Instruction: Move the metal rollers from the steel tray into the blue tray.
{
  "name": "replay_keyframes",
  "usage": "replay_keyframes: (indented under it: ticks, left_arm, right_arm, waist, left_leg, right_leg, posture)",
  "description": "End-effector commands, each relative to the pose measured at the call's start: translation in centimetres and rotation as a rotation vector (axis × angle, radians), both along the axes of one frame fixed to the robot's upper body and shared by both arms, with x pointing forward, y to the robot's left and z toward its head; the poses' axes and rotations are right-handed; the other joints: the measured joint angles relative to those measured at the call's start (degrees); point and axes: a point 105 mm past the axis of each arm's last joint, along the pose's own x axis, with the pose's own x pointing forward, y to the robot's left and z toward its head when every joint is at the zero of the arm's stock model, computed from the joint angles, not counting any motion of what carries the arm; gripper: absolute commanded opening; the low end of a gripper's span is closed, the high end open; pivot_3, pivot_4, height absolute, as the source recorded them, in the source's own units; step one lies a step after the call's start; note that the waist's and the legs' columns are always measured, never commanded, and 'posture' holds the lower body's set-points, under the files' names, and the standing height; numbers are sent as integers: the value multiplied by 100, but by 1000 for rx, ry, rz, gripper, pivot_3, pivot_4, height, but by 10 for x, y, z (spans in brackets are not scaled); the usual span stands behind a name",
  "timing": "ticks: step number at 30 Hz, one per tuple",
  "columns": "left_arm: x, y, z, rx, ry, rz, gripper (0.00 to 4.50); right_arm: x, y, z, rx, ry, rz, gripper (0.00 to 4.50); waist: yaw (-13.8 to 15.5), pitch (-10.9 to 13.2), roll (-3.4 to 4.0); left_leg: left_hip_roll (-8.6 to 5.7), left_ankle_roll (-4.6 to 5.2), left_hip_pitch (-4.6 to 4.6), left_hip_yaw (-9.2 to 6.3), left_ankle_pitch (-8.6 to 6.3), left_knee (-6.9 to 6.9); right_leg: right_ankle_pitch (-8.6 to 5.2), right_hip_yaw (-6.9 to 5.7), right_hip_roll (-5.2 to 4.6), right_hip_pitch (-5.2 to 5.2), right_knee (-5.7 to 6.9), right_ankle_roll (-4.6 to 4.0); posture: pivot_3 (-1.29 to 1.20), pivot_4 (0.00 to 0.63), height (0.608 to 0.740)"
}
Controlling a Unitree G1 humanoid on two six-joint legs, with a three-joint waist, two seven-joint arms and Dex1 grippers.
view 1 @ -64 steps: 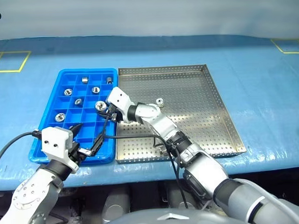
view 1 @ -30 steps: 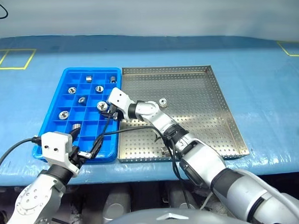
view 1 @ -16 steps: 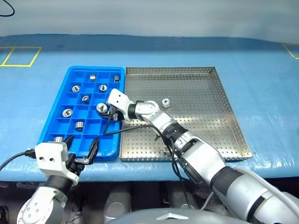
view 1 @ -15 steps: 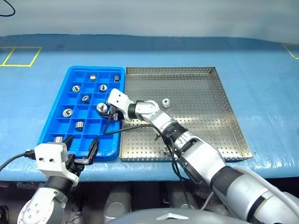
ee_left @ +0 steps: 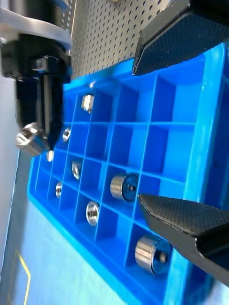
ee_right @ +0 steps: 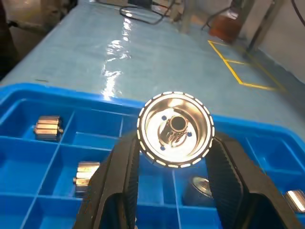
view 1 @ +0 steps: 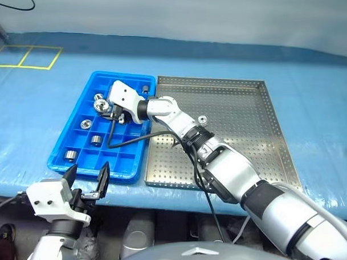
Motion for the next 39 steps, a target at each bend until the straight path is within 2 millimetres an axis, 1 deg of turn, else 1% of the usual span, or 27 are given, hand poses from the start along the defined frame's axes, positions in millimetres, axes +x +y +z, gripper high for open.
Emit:
replay_keyframes:
  ticks: [1,6,14,21,25,31,39]
  left_arm:
    - [-2,-4,15,12,-63,1,4329]
    - [-5,-3,14,16,-59,16,4329]
    - [-9,-3,12,21,-46,29,4329]
    - [-6,-4,11,25,-40,7,4329]
    - [0,-6,11,26,-45,-19,4329]
    - [7,-8,13,30,-56,-49,4329]
    - [12,-8,15,35,-61,-72,4329]
  right_arm:
    - [-92,89,36,149,19,313,1673]
    - [-82,86,8,78,65,240,1673]
    - [-71,76,-14,12,100,186,1673]
    - [-60,66,-16,16,102,150,1673]
    - [-52,60,-12,27,96,123,1673]
    - [-36,46,-14,9,85,69,1673]
    - [-23,28,-30,-28,97,10,1673]
  waist:
    - [71,20,-6]
    - [189,32,-7]
    - [357,47,-4]
    - [419,47,-4]
    - [401,48,-3]
    - [356,48,-3]
    - [252,48,-3]
  left_leg:
    - [-1,1,-1,1,-1,0]
    - [-5,1,-5,-3,-2,0]
    - [-9,-3,-7,-5,-4,0]
    - [-11,-5,-9,-10,-4,0]
    - [-13,-6,-9,-15,-3,1]
    - [-14,-13,-9,-19,0,1]
    - [-15,-24,-9,-37,6,1]
  right_leg:
    - [0,1,-2,0,-1,0]
    - [-8,-5,-1,-2,-2,5]
    - [-18,-12,9,-5,1,6]
    - [-20,-20,9,-3,0,6]
    - [-20,-27,10,-1,2,5]
    - [-17,-32,11,-1,4,-2]
    - [-8,-44,11,4,6,-23]
  posture:
    - [526,150,740]
    - [548,150,740]
    - [560,150,740]
    - [517,150,740]
    - [482,150,740]
    - [453,150,740]
    - [436,150,740]
